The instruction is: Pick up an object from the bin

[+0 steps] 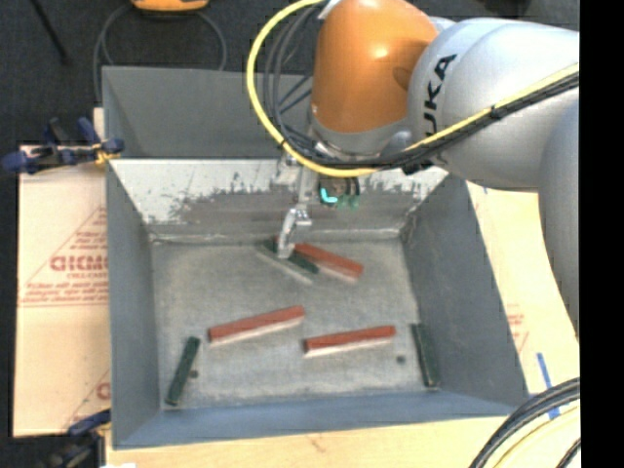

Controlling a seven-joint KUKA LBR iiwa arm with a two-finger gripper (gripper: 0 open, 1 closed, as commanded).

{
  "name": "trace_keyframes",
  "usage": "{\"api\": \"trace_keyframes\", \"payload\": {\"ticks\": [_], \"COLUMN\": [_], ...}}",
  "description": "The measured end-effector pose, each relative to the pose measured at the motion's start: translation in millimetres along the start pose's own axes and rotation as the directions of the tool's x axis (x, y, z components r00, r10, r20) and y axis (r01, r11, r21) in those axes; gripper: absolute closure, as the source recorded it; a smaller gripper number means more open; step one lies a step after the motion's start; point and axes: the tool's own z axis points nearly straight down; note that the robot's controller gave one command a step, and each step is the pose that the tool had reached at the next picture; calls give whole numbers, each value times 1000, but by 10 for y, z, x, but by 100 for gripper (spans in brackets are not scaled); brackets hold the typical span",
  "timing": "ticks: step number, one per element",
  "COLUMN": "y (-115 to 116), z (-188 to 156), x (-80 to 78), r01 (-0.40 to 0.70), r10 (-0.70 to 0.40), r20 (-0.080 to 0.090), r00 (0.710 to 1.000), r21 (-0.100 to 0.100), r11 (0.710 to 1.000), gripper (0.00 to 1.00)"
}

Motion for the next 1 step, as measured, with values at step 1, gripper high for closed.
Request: {"api": "trace_keyframes", "payload": {"ticks": [1], "y": [-4], "z": [-50], "x": [-14], "r01": [-2], "r10": [2], "r20": [8], "r00": [1000], "r21": [-1], "r11": [1000], "gripper": [0]}}
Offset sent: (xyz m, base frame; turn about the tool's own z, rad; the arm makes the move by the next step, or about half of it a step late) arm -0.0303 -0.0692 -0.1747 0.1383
